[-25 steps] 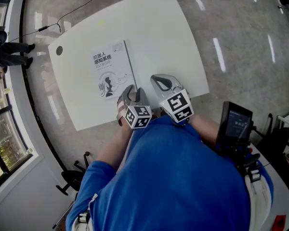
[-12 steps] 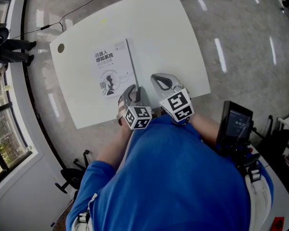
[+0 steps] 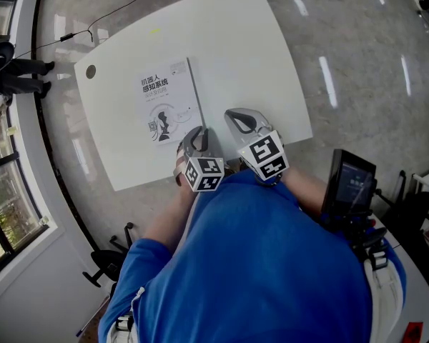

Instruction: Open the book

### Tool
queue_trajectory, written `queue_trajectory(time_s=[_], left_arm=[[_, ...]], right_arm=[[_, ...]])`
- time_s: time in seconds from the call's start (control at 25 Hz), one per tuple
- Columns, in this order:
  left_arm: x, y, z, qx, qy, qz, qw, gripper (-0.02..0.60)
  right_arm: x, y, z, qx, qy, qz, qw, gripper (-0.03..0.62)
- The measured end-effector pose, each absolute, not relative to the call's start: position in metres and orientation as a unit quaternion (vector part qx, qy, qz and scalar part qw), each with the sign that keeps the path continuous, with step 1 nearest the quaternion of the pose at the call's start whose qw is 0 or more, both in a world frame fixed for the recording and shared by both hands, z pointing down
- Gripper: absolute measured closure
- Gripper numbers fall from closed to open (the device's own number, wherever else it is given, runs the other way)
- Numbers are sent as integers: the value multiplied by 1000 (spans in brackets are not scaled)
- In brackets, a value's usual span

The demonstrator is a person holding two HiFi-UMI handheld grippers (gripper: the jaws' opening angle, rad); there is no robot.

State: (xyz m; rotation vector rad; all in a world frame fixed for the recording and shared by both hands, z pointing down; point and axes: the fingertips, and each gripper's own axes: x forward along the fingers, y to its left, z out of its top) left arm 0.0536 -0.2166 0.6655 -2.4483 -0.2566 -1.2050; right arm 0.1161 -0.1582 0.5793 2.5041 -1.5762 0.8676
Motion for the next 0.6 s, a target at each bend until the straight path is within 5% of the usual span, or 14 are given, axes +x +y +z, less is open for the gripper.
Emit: queue_trajectory(time_s=[0.6], left_arm=[[54,-218,662,-879,-90,-428,187,555]], right_arm=[[113,-159,584,807,-516,285,29,591]])
